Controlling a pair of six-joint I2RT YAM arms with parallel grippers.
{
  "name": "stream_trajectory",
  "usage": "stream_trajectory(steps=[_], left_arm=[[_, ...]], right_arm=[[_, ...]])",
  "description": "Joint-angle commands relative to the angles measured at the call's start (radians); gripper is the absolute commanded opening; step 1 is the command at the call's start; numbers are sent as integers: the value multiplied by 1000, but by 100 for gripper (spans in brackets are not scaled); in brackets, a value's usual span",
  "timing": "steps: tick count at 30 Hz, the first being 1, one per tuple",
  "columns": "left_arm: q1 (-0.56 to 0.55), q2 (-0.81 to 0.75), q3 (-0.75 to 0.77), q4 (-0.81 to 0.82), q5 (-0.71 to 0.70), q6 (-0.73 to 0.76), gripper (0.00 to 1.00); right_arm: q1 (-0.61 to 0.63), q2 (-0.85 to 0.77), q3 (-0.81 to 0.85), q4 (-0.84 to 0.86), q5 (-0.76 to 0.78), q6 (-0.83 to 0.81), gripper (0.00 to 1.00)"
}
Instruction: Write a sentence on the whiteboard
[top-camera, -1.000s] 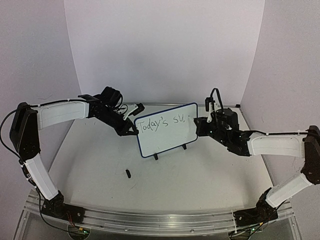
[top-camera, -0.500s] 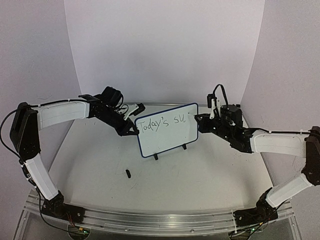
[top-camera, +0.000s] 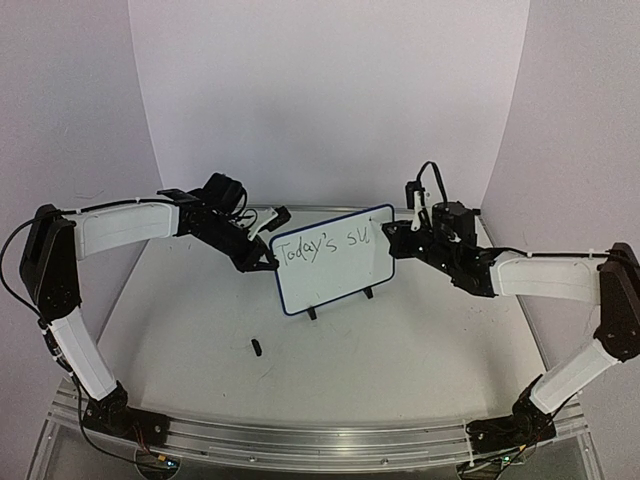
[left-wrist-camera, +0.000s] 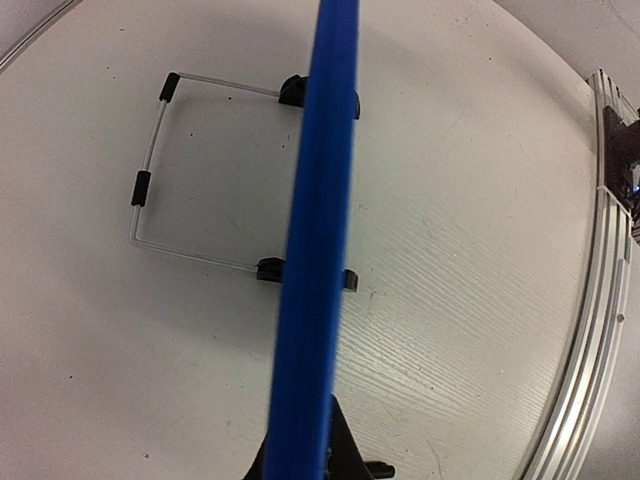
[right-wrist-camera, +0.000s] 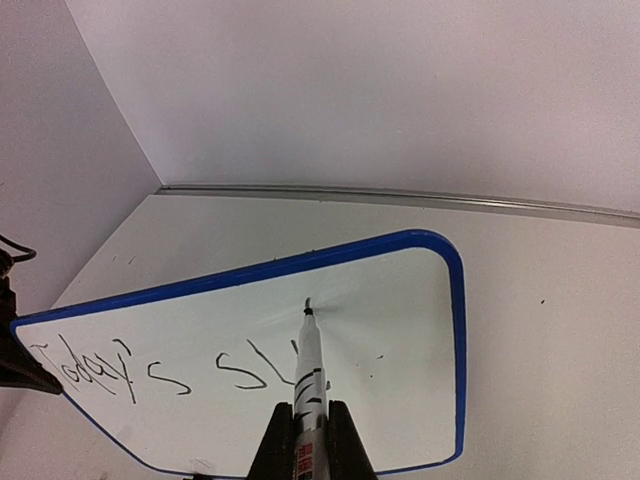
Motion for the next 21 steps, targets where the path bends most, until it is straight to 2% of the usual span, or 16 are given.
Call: stream_trajectory(steps=[1, 21], left_arm=[[-8, 40, -2, -59, -87, 43, 0], [-7, 43, -2, -59, -88, 43, 0]], right_arm=[[-5, 20, 18, 29, 1, 5, 0], [-4, 40, -56, 35, 50, 59, 0]])
